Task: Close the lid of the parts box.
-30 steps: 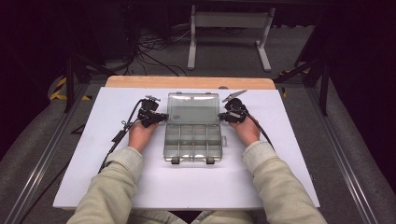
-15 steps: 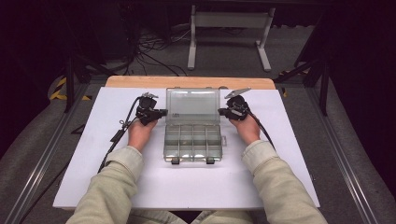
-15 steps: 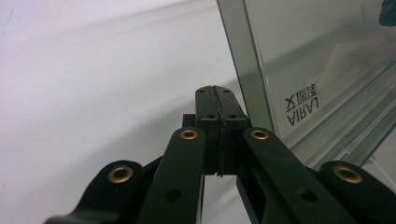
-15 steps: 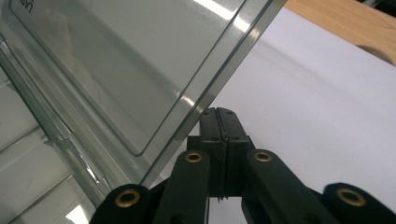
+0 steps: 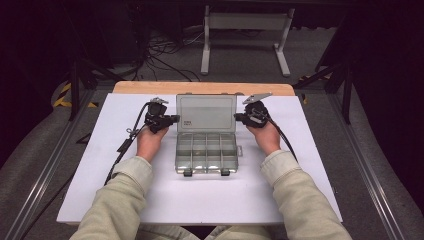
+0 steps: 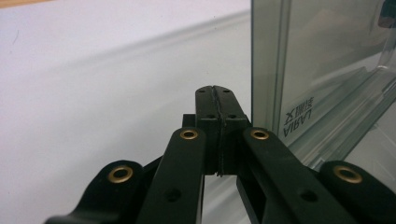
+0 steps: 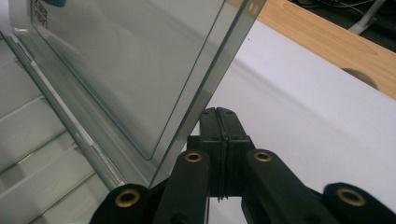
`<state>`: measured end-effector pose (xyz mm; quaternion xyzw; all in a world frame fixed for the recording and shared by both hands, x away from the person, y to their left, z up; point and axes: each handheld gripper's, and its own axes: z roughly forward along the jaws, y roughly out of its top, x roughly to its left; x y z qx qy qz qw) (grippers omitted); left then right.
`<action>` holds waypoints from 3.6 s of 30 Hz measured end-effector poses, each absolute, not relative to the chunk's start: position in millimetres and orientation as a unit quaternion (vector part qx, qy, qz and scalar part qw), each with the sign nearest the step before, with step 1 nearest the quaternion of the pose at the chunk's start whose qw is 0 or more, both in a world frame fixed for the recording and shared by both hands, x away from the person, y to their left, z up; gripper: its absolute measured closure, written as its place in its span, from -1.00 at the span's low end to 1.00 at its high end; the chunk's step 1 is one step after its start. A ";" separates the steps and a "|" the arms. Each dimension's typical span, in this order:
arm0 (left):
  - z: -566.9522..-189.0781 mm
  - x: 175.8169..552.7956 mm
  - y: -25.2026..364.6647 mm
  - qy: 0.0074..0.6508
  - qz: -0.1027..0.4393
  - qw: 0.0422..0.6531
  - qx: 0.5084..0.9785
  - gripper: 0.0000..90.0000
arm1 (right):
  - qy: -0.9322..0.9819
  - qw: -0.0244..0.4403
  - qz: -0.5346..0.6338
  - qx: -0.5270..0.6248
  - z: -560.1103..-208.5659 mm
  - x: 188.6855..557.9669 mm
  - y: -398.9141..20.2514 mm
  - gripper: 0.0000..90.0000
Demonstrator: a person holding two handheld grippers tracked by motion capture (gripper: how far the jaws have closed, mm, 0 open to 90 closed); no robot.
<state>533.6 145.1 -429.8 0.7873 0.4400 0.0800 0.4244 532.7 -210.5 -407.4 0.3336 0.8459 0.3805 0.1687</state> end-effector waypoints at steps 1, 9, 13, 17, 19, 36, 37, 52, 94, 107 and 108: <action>-429.2 533.1 145.1 0.440 0.083 0.425 0.787 1.00 | 0.846 0.170 0.381 0.333 -406.4 531.6 -210.6 1.00; -423.0 528.9 145.5 0.432 0.080 0.431 0.788 1.00 | 0.846 0.169 0.393 0.319 -400.8 523.2 -213.1 1.00; -420.4 526.3 145.4 0.429 0.076 0.434 0.788 1.00 | 0.848 0.169 0.397 0.308 -396.9 519.7 -214.2 1.00; -418.5 523.8 146.0 0.423 0.075 0.436 0.791 1.00 | 0.849 0.170 0.400 0.300 -392.7 515.6 -214.8 1.00; -416.1 521.4 146.1 0.421 0.073 0.435 0.793 1.00 | 0.849 0.171 0.402 0.296 -390.1 512.9 -215.3 1.00; -406.0 506.0 147.6 0.397 0.072 0.451 0.796 1.00 | 0.855 0.170 0.407 0.271 -384.5 493.2 -217.0 1.00; -406.0 505.1 148.0 0.396 0.071 0.451 0.797 1.00 | 0.856 0.170 0.406 0.270 -384.4 492.3 -217.0 1.00; -398.1 488.3 150.7 0.374 0.070 0.455 0.805 1.00 | 0.863 0.165 0.407 0.251 -377.8 476.0 -218.2 1.00; -377.7 442.1 158.0 0.304 0.002 0.402 0.864 1.00 | 0.907 0.090 0.367 0.188 -359.7 433.3 -207.8 1.00; -378.2 438.1 152.0 0.293 -0.021 0.373 0.880 1.00 | 0.923 0.062 0.335 0.178 -361.3 430.6 -199.1 1.00; -378.5 437.8 151.0 0.291 -0.025 0.369 0.882 1.00 | 0.925 0.057 0.332 0.178 -362.1 430.4 -198.2 1.00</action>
